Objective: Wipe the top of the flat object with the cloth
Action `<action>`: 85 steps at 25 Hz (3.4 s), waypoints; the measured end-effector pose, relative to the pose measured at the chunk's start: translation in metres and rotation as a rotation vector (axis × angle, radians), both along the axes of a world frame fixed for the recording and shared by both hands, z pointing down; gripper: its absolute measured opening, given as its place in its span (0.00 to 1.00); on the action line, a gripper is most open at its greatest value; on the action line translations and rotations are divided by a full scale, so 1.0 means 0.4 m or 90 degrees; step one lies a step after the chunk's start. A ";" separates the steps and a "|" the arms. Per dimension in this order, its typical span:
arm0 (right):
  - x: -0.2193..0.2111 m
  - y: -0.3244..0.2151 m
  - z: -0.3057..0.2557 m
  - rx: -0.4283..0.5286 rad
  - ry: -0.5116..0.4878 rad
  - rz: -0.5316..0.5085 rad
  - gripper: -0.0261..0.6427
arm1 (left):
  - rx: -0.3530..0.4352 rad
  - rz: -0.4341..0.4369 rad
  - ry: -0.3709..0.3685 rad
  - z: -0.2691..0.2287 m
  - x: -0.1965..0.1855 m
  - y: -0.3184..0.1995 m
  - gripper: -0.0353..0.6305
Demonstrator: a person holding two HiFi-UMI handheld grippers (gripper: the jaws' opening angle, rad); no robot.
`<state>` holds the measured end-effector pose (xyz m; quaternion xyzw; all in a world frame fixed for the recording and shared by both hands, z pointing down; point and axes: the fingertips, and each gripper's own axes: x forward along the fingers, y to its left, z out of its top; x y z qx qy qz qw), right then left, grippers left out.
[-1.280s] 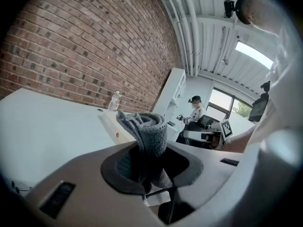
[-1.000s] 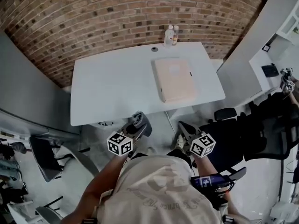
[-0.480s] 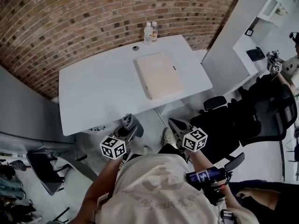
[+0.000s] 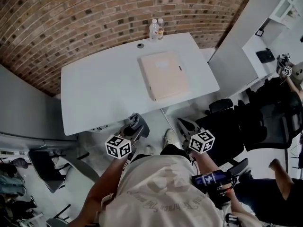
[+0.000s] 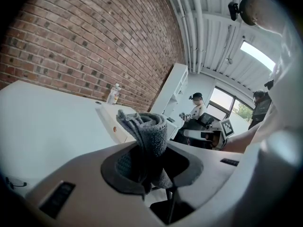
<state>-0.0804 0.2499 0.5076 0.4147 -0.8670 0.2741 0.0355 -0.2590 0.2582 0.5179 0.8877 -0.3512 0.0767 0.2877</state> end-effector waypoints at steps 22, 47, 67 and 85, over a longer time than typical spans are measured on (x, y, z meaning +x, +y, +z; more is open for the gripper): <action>0.155 -0.354 0.042 -0.028 -0.037 -0.092 0.07 | -0.031 -0.099 -0.060 -0.014 0.187 -0.275 0.22; 0.147 -0.615 0.077 -0.046 0.016 -0.037 0.07 | -0.047 -0.086 -0.049 0.002 0.116 -0.554 0.22; 0.140 -0.770 0.108 -0.069 0.065 -0.027 0.07 | -0.066 -0.091 -0.011 0.040 0.095 -0.715 0.22; 0.216 -0.922 0.194 -0.110 0.106 -0.106 0.07 | -0.037 -0.100 -0.091 -0.009 0.257 -0.956 0.22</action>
